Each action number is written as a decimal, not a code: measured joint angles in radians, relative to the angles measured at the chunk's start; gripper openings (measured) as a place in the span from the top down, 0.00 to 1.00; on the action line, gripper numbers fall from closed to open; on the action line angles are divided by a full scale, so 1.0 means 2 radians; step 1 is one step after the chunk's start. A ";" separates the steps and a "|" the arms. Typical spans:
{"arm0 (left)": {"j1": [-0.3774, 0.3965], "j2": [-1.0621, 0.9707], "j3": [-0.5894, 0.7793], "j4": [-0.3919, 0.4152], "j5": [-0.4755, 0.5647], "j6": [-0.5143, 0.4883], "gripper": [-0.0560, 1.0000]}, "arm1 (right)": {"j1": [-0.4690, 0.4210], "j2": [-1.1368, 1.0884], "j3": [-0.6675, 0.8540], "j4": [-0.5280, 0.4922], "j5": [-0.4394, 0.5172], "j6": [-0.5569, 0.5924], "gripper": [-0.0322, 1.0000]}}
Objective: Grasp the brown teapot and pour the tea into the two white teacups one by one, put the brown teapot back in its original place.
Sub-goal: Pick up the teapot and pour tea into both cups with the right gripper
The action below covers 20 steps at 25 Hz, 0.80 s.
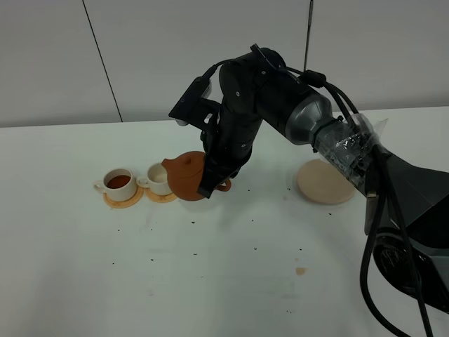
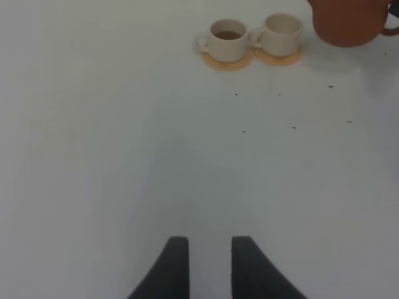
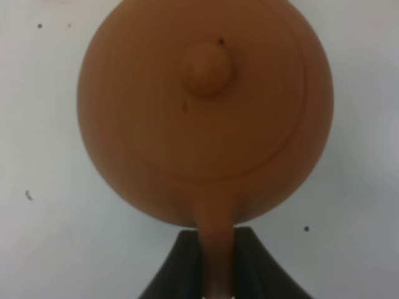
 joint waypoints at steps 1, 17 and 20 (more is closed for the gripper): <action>0.000 0.000 0.000 0.000 0.000 0.000 0.72 | 0.000 0.001 0.000 0.002 0.000 0.000 0.88; 0.000 0.000 0.000 0.000 0.000 0.000 0.72 | 0.000 0.002 0.001 0.005 0.000 -0.026 0.88; 0.000 0.000 0.000 0.000 0.000 0.000 0.72 | 0.000 0.002 0.001 -0.003 0.000 -0.042 0.88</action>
